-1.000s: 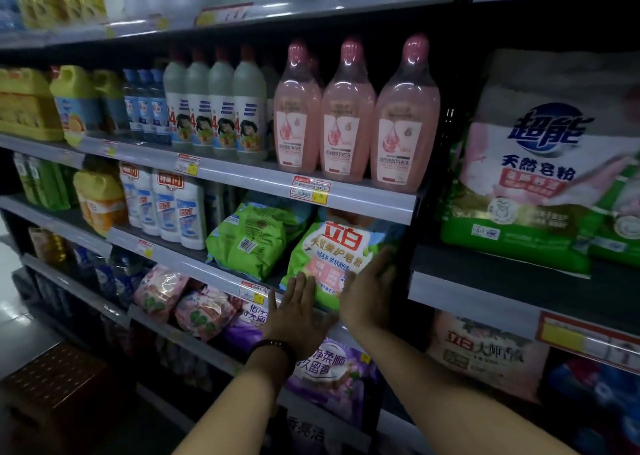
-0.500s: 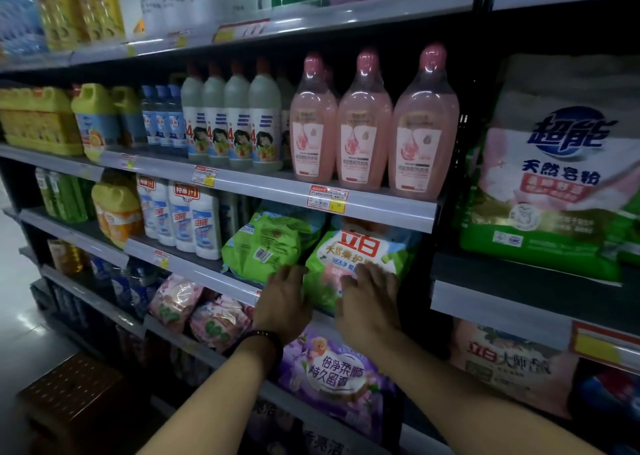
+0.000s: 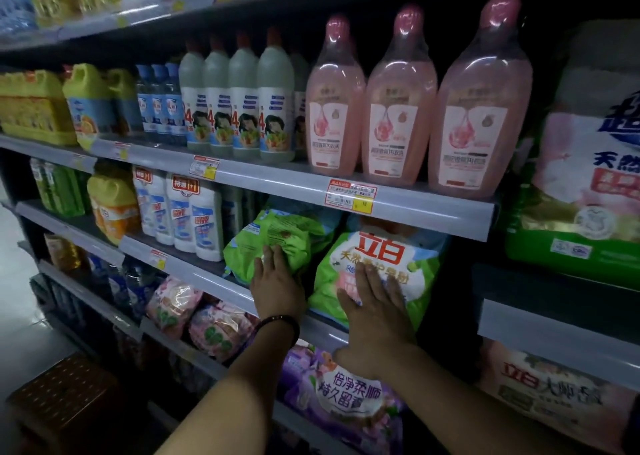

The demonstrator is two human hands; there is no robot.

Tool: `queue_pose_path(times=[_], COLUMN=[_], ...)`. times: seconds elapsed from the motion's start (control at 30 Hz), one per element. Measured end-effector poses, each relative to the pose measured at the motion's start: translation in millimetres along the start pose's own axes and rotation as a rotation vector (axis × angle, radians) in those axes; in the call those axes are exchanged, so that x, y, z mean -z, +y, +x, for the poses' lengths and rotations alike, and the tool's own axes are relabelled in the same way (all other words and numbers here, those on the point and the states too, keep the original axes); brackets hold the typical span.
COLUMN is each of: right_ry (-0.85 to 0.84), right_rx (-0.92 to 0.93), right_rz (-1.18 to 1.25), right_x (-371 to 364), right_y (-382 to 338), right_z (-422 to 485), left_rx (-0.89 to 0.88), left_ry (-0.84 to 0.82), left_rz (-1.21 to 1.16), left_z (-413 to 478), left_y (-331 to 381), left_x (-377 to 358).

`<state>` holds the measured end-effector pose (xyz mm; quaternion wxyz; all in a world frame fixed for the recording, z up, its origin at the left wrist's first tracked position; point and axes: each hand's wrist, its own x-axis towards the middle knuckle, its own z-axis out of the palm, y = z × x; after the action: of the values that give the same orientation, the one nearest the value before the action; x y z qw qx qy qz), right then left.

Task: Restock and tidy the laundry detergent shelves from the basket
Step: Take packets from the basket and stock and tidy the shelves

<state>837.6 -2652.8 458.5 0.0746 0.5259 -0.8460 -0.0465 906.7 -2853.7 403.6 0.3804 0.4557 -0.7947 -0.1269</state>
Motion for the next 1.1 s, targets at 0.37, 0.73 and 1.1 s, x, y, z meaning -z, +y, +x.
queue_pose_path(times=[0.37,0.73,1.1], right_ry=[0.002,-0.172,-0.356], right_rx=[-0.029,-0.282,-0.214], right_rz=[0.514,1.724,2.472], right_x=[42,57,36], right_y=[9,-50,-75], right_z=[-2,-62,-111], left_rx=[-0.059,0.317,0.552], left_ry=[0.151,-0.157,-0.328], left_rz=[-0.234,-0.631,-1.276], left_z=[10,-70,-137], left_y=[23,16,-26], left_x=[143,243,277])
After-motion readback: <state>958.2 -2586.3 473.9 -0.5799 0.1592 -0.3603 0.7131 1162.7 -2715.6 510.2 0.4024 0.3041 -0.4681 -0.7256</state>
